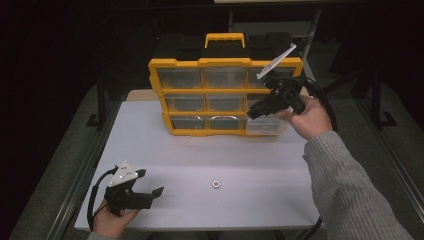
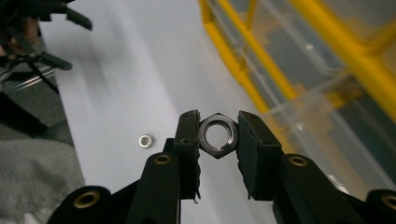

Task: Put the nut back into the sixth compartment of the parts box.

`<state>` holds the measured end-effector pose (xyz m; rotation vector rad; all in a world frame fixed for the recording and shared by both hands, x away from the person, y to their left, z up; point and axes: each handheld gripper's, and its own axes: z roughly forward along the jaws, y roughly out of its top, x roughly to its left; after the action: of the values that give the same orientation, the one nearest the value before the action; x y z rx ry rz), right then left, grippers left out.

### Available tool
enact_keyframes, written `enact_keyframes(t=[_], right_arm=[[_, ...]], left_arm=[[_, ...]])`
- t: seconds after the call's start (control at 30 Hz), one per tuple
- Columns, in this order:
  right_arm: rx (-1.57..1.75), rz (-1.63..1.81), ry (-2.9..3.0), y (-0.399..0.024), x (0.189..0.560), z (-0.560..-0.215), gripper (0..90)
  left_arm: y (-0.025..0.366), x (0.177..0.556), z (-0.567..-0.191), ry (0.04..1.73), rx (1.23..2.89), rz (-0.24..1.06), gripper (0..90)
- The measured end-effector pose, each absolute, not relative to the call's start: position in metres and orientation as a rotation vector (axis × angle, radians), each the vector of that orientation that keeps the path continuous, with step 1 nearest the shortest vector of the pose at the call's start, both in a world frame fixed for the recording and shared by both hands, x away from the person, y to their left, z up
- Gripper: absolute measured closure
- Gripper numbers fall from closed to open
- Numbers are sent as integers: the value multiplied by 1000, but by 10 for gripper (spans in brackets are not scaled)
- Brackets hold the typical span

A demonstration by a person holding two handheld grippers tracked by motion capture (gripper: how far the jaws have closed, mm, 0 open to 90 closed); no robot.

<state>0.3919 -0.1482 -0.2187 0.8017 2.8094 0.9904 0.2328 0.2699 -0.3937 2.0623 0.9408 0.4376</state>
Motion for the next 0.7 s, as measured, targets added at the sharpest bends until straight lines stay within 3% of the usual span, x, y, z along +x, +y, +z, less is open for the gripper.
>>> enact_keyframes(t=[0.2, 0.7], right_arm=[[907, 948, 2755, -162, 411, -219, 692], [1015, 829, 2782, -170, 433, -259, 689]], left_arm=[[270, 233, -393, 939, 2057, 441, 147], [273, 232, -392, 944, 2062, 436, 147]])
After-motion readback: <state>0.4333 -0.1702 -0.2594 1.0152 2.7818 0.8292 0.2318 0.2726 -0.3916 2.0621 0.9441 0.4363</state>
